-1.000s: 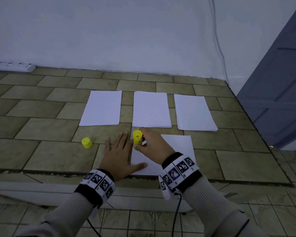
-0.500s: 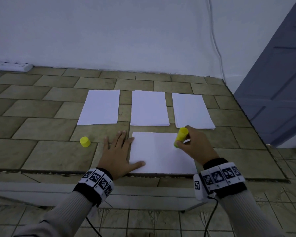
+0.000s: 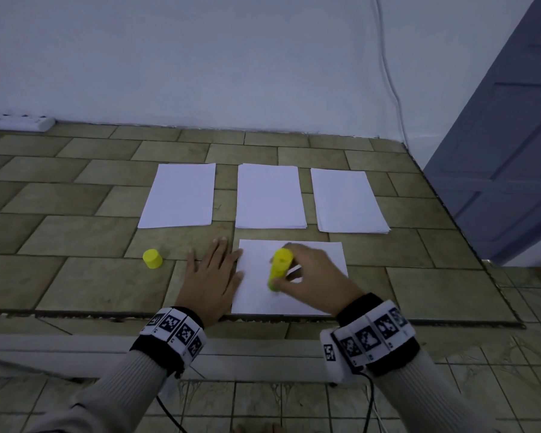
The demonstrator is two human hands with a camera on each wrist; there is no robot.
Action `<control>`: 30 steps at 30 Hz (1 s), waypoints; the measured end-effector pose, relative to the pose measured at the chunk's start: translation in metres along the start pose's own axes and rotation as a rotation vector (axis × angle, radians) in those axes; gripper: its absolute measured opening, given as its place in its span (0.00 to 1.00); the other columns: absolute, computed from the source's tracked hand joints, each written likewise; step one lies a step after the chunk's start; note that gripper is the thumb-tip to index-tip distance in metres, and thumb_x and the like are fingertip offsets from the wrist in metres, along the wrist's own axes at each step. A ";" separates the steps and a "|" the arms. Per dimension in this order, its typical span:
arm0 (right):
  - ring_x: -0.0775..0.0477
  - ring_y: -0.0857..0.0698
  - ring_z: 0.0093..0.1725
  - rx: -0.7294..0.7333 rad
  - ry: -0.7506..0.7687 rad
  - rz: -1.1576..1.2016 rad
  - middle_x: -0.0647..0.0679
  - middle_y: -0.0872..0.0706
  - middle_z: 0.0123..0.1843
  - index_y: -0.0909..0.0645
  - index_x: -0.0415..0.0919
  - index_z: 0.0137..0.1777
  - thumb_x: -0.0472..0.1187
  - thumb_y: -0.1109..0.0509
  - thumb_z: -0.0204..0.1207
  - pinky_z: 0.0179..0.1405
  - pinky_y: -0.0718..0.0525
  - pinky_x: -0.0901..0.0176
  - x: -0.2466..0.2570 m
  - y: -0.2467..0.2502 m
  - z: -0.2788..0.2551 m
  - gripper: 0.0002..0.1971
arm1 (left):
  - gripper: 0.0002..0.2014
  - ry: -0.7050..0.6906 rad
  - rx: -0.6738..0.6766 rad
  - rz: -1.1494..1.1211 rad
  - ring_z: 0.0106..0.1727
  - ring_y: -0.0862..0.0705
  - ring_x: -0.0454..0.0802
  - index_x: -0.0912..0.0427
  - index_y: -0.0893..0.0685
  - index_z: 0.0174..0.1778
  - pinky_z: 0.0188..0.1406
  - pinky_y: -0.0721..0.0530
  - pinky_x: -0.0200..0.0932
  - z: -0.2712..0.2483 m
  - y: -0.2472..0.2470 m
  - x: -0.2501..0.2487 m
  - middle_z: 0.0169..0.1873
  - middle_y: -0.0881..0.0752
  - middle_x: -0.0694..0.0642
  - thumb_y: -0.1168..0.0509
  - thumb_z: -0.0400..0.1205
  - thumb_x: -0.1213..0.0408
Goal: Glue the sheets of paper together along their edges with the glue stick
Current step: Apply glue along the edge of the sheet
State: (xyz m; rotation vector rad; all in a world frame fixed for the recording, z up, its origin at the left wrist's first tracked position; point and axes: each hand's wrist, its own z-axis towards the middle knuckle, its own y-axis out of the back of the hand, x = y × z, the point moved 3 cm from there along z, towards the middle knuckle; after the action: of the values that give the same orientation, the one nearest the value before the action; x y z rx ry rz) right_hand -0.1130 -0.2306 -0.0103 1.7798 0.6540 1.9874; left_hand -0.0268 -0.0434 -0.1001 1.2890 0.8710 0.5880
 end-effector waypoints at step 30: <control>0.49 0.15 0.36 -0.103 -0.156 -0.109 0.51 0.13 0.35 0.19 0.49 0.36 0.33 0.25 0.62 0.39 0.14 0.48 -0.054 0.070 -0.054 0.10 | 0.35 -0.003 0.009 0.043 0.86 0.47 0.55 0.52 0.34 0.82 0.80 0.52 0.71 -0.001 -0.002 0.001 0.84 0.42 0.58 0.67 0.83 0.42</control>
State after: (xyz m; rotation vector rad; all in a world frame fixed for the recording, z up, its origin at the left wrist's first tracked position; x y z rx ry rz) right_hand -0.1591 -0.3230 -0.0183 1.7772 0.5752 1.7584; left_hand -0.0273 -0.0429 -0.1019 1.3194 0.8462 0.6162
